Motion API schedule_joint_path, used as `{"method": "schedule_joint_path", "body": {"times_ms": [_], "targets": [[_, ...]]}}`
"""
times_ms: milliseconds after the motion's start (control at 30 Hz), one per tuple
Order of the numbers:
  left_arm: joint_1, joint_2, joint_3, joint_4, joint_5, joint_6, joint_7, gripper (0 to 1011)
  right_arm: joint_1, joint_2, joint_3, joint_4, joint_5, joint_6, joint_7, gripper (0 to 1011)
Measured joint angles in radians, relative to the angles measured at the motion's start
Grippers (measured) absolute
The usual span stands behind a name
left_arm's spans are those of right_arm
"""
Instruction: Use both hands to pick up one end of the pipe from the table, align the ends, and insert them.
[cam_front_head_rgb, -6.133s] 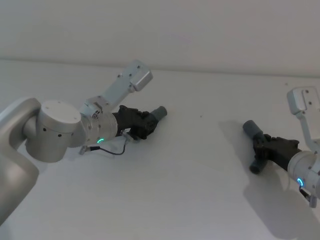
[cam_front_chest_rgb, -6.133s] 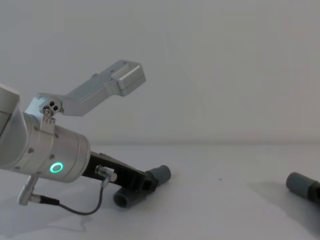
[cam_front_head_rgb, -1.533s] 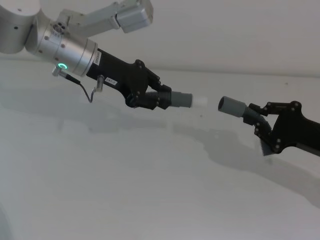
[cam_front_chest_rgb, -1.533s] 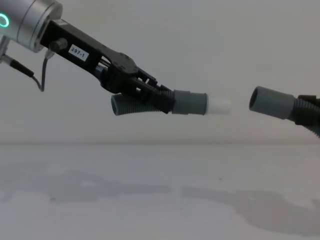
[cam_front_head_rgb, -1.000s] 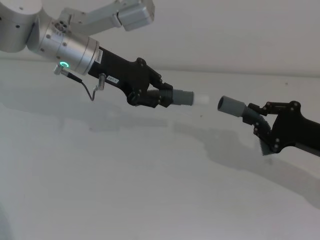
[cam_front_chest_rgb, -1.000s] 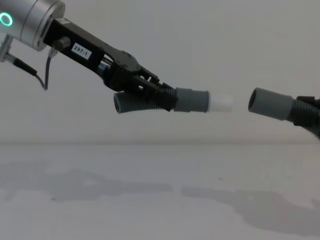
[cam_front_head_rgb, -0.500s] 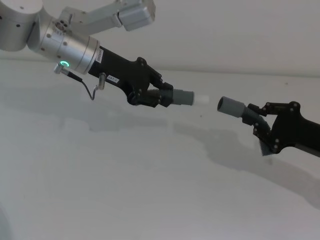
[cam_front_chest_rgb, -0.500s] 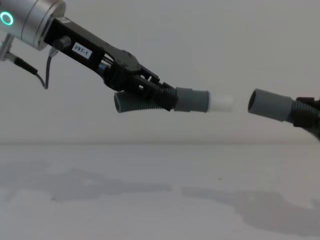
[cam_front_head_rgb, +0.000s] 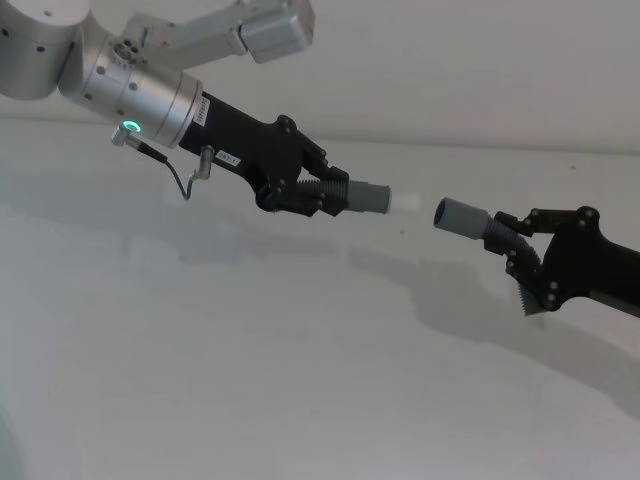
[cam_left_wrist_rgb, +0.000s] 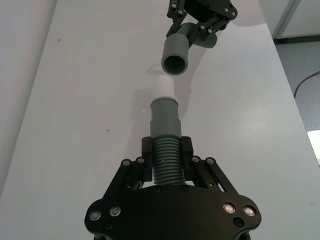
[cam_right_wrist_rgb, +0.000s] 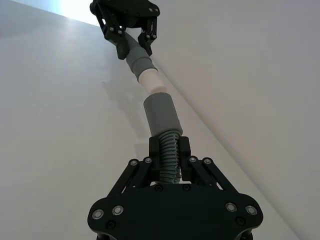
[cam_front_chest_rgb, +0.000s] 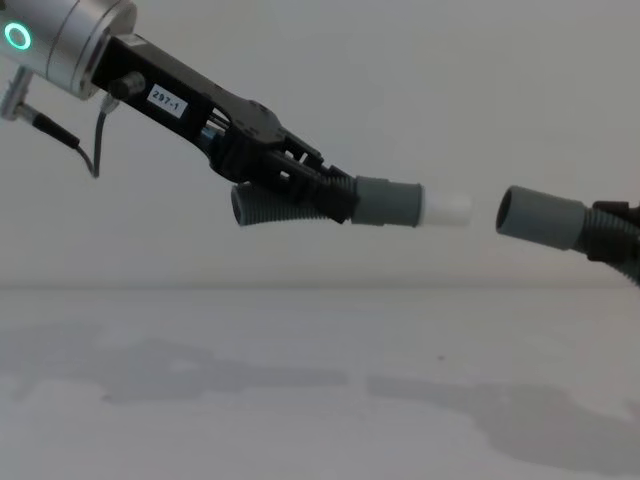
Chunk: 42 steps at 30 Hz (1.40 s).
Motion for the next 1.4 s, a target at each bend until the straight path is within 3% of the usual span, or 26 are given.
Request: {"method": "schedule_joint_path", "body": {"times_ms": [1400], "targets": [[-0.03,-0.01,0.044,0.013,-0.029,-0.021,-0.016,322,0.02,0.023,-0.044,0.01,0.008,-0.002,-0.019,213]]}}
